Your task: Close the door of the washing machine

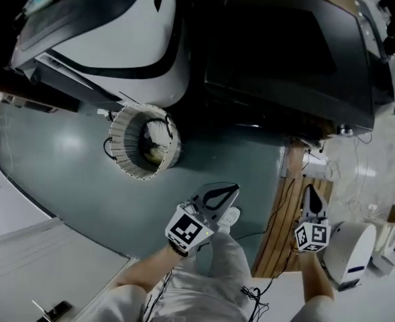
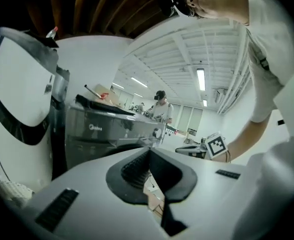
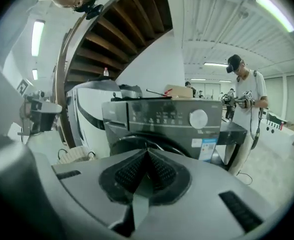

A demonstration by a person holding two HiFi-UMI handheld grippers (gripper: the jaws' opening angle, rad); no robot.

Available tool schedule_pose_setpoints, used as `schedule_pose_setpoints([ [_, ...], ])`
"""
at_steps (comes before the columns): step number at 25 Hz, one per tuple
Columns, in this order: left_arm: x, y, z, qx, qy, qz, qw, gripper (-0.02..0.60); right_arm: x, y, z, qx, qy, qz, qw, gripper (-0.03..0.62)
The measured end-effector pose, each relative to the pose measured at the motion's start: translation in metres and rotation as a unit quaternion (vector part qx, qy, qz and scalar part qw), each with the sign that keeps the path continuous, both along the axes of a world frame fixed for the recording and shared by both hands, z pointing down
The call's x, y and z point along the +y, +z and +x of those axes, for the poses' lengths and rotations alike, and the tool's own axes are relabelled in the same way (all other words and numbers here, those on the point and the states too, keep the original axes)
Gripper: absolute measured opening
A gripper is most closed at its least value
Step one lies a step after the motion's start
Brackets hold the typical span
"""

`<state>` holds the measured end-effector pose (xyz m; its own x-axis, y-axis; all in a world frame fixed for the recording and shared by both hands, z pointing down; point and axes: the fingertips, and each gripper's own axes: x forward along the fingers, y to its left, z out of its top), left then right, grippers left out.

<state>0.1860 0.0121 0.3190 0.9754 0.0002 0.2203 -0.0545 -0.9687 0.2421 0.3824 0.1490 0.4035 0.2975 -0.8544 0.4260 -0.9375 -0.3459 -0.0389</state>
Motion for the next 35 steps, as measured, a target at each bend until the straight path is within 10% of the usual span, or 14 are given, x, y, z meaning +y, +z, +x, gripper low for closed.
schedule_pose_setpoints([
  [22,-0.078,-0.251,-0.174,0.074,-0.161,0.108,0.9782,0.003,-0.059,-0.336,-0.127,0.09,-0.092,0.152,0.98,0.011],
  [35,-0.081,-0.336,-0.213,0.129,-0.164,0.193,0.9588,0.003,-0.042,-0.424,-0.153,0.151,-0.092,0.23,0.957,0.011],
])
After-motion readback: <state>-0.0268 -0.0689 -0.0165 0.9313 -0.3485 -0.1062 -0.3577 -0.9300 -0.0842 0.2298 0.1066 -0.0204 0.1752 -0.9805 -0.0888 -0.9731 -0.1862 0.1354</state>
